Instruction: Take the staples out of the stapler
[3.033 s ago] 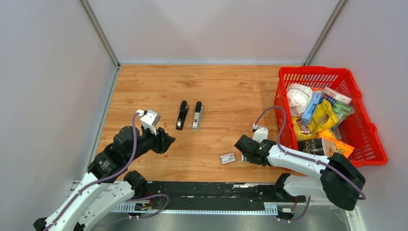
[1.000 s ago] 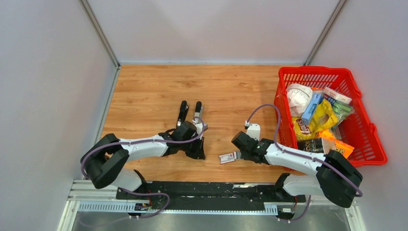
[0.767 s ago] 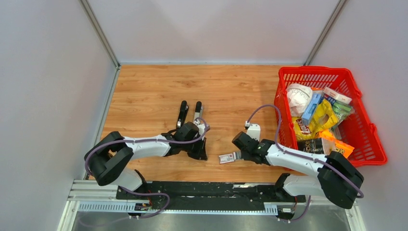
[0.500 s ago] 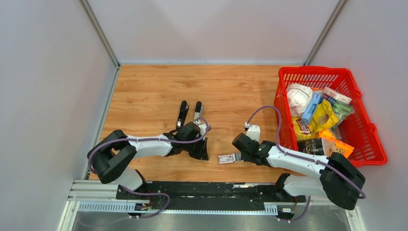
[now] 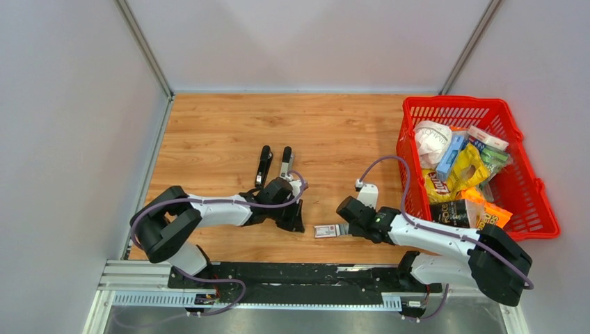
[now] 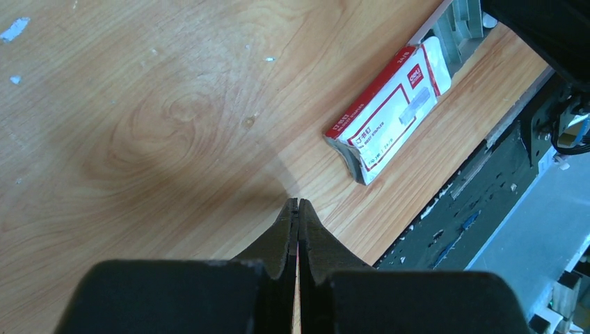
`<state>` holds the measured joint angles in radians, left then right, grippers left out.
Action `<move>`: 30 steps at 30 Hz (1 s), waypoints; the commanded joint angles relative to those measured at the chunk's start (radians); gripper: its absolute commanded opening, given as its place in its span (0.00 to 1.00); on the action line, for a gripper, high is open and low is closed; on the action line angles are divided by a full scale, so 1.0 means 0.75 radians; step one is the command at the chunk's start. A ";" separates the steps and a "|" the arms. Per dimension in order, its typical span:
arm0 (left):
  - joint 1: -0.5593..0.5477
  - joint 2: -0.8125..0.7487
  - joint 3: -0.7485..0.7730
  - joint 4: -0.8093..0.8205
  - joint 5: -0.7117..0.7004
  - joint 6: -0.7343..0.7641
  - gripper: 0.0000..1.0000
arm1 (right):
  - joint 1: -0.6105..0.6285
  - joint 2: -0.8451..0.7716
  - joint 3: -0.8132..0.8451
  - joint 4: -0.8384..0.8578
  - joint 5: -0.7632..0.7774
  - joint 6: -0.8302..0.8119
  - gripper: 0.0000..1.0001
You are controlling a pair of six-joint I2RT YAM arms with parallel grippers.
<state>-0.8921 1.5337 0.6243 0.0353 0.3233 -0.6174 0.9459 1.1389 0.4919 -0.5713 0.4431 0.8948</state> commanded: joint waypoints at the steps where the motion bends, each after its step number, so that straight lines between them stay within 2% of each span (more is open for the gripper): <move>1: -0.017 0.013 0.053 0.061 0.003 -0.017 0.00 | 0.023 0.003 -0.024 -0.044 -0.016 0.055 0.00; 30: -0.056 0.103 0.078 0.065 -0.020 -0.036 0.00 | 0.054 0.064 0.003 0.023 -0.045 0.116 0.00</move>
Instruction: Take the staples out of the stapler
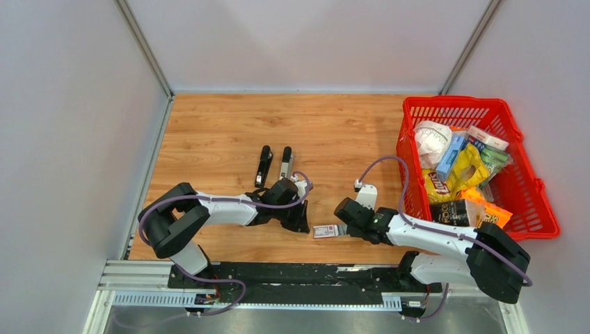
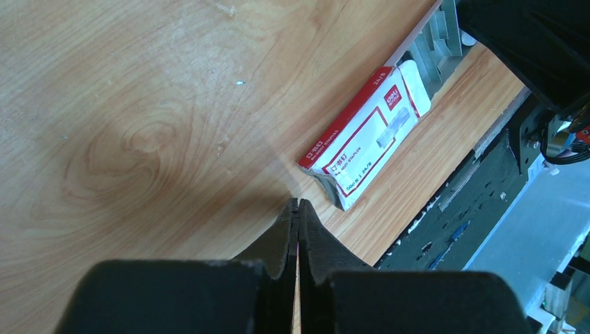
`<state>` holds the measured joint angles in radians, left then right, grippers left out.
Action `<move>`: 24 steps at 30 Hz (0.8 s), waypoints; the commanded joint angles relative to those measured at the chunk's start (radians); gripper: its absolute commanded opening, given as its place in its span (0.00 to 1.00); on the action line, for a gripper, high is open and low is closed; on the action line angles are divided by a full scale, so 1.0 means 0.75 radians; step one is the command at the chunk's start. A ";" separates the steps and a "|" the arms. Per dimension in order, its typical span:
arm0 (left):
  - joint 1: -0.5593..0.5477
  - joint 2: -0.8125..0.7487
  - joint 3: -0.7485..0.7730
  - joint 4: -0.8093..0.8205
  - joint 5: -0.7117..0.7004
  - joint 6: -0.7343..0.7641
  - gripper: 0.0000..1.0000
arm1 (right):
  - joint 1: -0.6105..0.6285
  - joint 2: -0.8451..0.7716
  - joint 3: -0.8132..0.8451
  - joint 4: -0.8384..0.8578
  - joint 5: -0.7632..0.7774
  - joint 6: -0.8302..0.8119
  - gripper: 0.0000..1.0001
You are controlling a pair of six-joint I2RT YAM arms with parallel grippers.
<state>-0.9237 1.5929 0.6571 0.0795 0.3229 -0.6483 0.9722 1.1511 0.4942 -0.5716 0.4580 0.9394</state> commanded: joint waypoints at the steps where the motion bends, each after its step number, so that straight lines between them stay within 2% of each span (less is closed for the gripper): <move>1: -0.014 0.024 0.034 0.006 -0.017 0.003 0.00 | 0.019 0.050 0.002 0.028 -0.069 0.059 0.00; 24: -0.032 0.046 0.028 0.025 -0.024 -0.007 0.00 | 0.099 0.155 0.043 0.112 -0.097 0.101 0.00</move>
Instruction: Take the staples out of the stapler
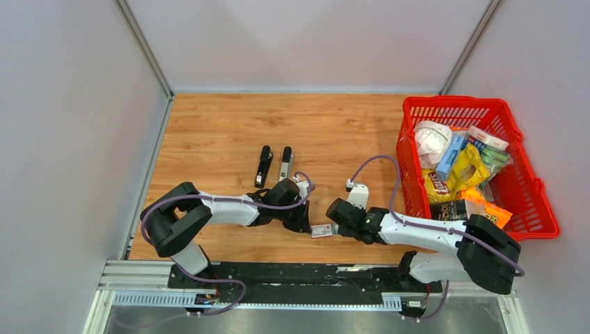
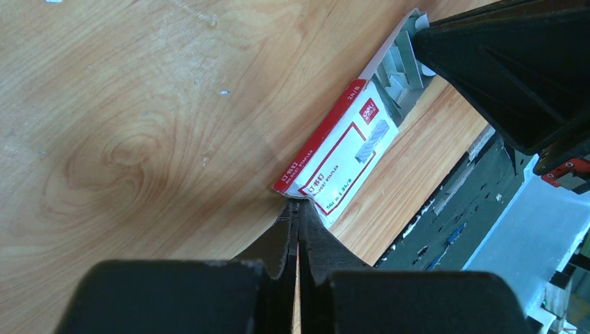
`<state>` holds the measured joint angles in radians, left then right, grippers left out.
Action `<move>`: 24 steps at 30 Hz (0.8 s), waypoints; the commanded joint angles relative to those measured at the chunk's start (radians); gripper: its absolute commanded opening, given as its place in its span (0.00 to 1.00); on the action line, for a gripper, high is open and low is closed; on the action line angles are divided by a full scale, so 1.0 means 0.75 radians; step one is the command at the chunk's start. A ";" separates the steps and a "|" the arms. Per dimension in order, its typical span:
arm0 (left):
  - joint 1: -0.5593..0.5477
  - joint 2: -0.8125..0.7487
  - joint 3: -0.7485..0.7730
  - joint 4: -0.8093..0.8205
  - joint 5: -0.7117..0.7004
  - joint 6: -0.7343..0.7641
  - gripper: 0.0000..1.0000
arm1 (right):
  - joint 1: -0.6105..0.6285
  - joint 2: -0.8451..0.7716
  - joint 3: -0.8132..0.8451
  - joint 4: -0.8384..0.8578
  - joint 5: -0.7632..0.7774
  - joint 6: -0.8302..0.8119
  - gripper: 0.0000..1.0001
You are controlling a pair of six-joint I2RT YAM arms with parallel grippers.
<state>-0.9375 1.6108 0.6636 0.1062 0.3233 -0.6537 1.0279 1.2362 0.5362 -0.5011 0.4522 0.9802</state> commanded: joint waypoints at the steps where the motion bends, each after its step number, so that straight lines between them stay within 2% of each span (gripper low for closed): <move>1: -0.014 0.024 0.021 -0.011 -0.026 -0.002 0.00 | 0.028 0.045 -0.011 0.020 -0.088 0.049 0.00; 16: -0.016 0.014 0.017 -0.015 -0.026 0.002 0.00 | 0.090 0.117 0.056 0.042 -0.090 0.065 0.00; 19: -0.016 0.012 0.015 -0.017 -0.028 0.002 0.00 | 0.090 0.088 0.066 -0.001 -0.067 0.067 0.06; 24: -0.014 0.008 0.013 -0.013 -0.026 0.004 0.00 | 0.090 0.013 0.089 -0.101 -0.012 0.070 0.10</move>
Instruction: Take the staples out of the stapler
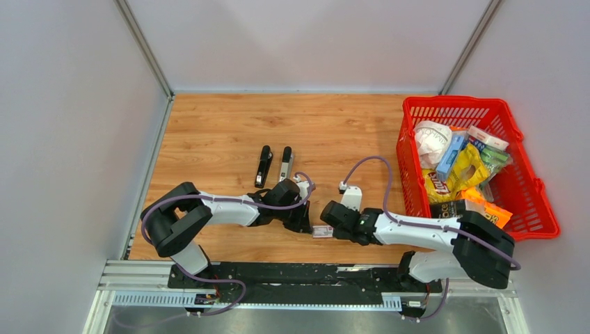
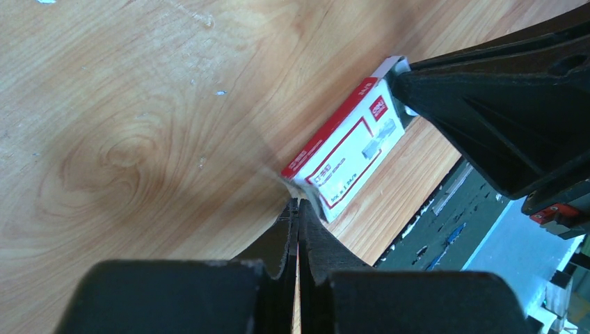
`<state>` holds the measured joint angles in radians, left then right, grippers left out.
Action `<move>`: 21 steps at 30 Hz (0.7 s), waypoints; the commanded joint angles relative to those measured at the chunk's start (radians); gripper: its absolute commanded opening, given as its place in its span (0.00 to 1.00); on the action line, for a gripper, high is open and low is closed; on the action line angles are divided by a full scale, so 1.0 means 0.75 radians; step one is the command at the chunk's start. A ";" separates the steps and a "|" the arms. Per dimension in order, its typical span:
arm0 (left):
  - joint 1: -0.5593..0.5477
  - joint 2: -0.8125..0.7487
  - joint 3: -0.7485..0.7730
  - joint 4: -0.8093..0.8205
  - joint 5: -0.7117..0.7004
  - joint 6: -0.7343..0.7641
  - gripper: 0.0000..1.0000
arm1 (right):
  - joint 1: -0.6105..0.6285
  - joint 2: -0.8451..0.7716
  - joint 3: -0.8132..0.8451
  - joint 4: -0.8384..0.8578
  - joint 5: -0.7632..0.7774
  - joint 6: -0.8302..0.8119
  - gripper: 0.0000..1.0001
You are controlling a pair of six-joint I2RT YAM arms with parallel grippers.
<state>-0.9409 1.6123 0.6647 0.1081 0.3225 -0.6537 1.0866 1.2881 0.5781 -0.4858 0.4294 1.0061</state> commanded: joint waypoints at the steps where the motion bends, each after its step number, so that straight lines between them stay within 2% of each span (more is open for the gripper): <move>1: -0.009 0.006 0.012 -0.017 -0.023 0.004 0.00 | 0.012 -0.069 0.035 -0.142 0.033 0.035 0.10; 11: -0.009 0.006 0.012 -0.019 -0.021 0.004 0.00 | 0.012 -0.108 0.033 -0.201 0.074 0.053 0.27; 21: -0.011 0.006 0.014 -0.026 -0.023 0.008 0.00 | 0.012 -0.181 0.021 -0.250 0.119 0.084 0.28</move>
<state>-0.9413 1.6123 0.6647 0.1078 0.3225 -0.6533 1.0908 1.1988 0.5781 -0.6514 0.4606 1.0328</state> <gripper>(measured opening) 0.006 0.274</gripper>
